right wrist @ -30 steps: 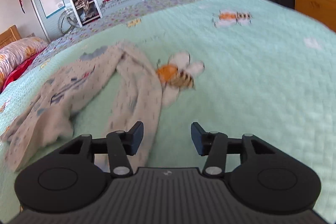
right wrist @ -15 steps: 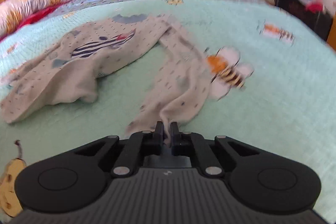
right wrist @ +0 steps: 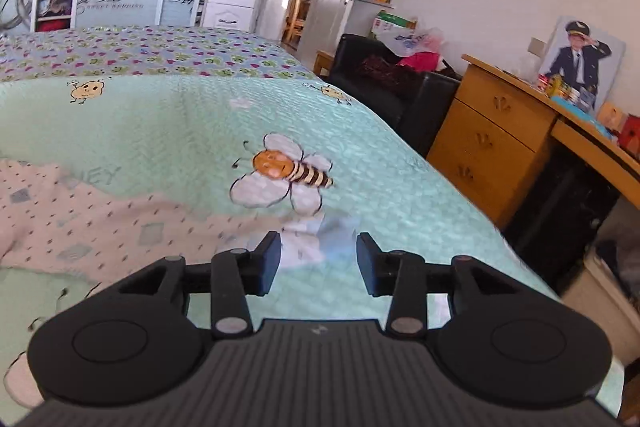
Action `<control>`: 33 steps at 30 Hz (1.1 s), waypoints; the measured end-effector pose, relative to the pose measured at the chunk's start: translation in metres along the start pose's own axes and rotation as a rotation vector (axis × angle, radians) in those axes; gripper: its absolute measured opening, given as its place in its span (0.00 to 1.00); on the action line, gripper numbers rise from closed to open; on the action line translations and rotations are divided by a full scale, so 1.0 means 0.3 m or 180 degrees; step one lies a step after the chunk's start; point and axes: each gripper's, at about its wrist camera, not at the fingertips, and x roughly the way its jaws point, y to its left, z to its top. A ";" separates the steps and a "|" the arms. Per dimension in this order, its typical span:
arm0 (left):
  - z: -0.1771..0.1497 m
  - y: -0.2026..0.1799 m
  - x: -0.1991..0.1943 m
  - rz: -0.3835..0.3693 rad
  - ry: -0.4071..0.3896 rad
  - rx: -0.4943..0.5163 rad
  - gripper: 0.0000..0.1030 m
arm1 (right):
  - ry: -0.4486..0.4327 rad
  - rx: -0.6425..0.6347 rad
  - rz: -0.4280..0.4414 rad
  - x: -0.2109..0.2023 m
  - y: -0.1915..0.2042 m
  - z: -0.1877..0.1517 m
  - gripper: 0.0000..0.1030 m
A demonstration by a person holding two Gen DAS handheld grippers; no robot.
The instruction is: Fold clothes
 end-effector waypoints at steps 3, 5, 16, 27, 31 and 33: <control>-0.006 -0.030 -0.011 -0.0063 -0.0042 0.0314 0.42 | 0.0173 0.0283 0.0728 -0.116 0.069 -0.133 0.50; -0.018 -0.072 -0.015 -0.0076 -0.0069 0.0601 0.42 | 0.0330 0.0467 0.1272 -0.191 0.119 -0.225 0.50; -0.142 -0.159 0.079 0.0381 0.0073 0.1701 0.44 | 0.0120 0.0372 0.2114 -0.432 0.339 -0.530 0.60; 0.067 0.089 0.118 0.1173 -0.0510 0.1199 0.44 | 0.0052 0.0405 0.2293 -0.420 0.345 -0.551 0.74; 0.089 0.105 0.183 0.0940 -0.0280 0.1565 0.44 | 0.0054 0.0445 0.2318 -0.416 0.343 -0.554 0.74; 0.097 0.113 0.208 0.0676 -0.0103 0.1631 0.45 | 0.0056 0.0460 0.2326 -0.414 0.343 -0.555 0.74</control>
